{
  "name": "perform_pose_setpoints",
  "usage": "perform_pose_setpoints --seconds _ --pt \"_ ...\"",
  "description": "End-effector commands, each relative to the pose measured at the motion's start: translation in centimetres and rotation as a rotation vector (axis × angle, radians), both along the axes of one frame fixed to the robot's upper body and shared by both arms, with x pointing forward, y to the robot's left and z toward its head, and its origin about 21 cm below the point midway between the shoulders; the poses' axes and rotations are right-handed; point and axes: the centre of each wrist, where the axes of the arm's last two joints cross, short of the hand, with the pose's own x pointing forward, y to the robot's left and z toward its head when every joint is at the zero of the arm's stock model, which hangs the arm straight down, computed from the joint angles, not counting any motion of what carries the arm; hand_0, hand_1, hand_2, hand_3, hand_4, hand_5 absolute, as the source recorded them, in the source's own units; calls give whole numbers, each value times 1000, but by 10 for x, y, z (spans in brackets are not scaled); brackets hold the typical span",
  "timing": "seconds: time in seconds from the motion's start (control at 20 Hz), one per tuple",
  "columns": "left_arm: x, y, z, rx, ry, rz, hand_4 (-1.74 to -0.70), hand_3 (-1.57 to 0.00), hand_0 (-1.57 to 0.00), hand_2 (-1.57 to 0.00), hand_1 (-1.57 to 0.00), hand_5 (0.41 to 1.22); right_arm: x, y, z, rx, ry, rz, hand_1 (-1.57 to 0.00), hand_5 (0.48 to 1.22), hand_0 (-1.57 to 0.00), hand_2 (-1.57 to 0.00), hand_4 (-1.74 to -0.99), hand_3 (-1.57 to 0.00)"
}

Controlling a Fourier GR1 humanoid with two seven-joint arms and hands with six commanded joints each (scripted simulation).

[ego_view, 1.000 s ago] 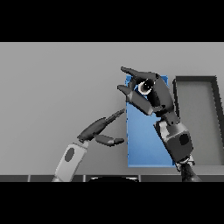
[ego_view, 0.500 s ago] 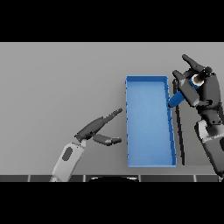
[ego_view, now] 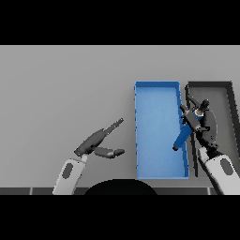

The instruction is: Pick up the blue pipe and place it into the blue bin.

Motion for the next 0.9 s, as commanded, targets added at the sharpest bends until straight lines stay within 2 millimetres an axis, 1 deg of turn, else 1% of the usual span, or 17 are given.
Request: perform_pose_setpoints --seconds 0.0,0.1,0.15,0.2,0.25,0.3,0.35,0.4,0.45,0.5,0.55,0.6,0.65,0.7,0.8,0.85 --pt "0 -3 1 13 0 5 -880 1 1 1 1 428 -7 4 -5 2 21 -11 -1571 1221 -1571 -1571 -1741 -1571" --pt "0 0 0 17 6 6 -884 1 1 1 1 425 -14 7 -21 -3 95 -75 -1571 1221 -1571 -1571 -1741 -1571" --pt "1 0 0 14 9 4 -887 1 1 1 1 423 -18 7 -26 -9 132 -105 -1571 1221 -1571 -1571 -1741 -1508" --pt "0 0 1 14 2 2 -888 1 1 1 1 422 -20 11 -32 1 159 -117 -1571 1221 -1571 -1571 -1741 -1521" --pt "1 2 3 13 -3 2 -887 1 1 1 1 420 -22 13 -38 0 182 -126 -1571 1221 -1571 -1571 -1741 -1255" --pt "-4 4 -1 5 -3 -5 -886 1 1 1 1 420 -26 15 -43 -15 217 -128 -1571 1221 -1571 -1571 -1741 -1127" --pt "-3 2 0 11 -4 0 -885 1 1 1 1 420 -24 17 -47 -31 234 -120 -1571 1221 -1571 -1571 -1741 -1024" --pt "-2 2 0 16 2 7 -883 1 1 1 1 421 -27 17 -50 -30 254 -115 -1571 1221 -1571 -1571 -1741 -908" --pt "-1 3 0 19 1 2 -883 1 1 1 1 421 -28 17 -53 -48 245 -125 -1548 1221 -1571 -1571 -1741 -847" --pt "-3 2 1 5 -2 0 -882 1 1 1 1 421 -26 19 -56 -62 243 -120 -1336 1221 -1465 -1339 -1678 -788" --pt "-3 5 1 9 -1 0 -881 1 1 1 1 422 -24 16 -59 -74 257 -124 -1069 1221 -1172 -1071 -1592 -630" --pt "-2 3 3 13 -2 5 -878 1 1 1 1 422 -23 15 -61 -91 266 -124 -855 1221 -937 -856 -1503 -504" --pt "-3 0 0 25 9 7 -878 1 1 1 1 425 -21 15 -62 -104 282 -111 -684 1221 -750 -685 -1413 -403" --pt "-1 1 3 20 -1 9 -878 1 1 1 1 427 -22 17 -61 -137 297 -61 -547 1221 -599 -548 -1337 -322" --pt "0 -1 4 17 9 9 -879 1 1 1 1 430 -25 26 -60 -206 310 29 -350 1137 -383 -350 -1219 -206" --pt "-2 -1 2 9 14 9 -881 1 1 1 1 429 -25 22 -63 -225 384 36 -279 1084 -306 -280 -1175 -164"
